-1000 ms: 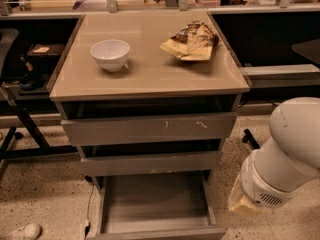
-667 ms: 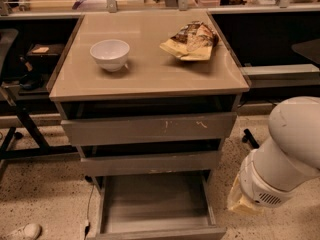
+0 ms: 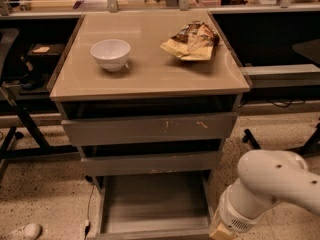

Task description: Close bottom drawer

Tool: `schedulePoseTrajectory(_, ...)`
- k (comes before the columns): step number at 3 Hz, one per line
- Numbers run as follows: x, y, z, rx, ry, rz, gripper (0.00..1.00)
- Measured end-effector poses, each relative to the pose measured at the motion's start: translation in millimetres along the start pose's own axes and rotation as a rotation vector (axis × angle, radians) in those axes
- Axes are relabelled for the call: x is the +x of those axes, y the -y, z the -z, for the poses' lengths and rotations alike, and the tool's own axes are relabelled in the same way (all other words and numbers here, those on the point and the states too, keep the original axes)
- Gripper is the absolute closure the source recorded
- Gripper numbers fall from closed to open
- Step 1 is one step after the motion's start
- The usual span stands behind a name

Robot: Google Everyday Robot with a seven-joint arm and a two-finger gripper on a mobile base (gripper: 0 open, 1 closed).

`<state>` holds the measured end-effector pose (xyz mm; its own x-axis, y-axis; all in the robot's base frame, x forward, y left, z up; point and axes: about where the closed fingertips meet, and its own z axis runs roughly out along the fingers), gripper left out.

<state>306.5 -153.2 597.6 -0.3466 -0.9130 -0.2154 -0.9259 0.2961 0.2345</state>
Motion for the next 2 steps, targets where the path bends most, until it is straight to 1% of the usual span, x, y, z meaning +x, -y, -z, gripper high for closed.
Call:
schedulePoseTrajectory(1, 9.3, 6.8, -78.9, -0.082, 0.0, -0.024, 1.0)
schedulePoseTrajectory(2, 9.3, 6.9, -78.5, -0.082, 0.0, -0.024, 1.0)
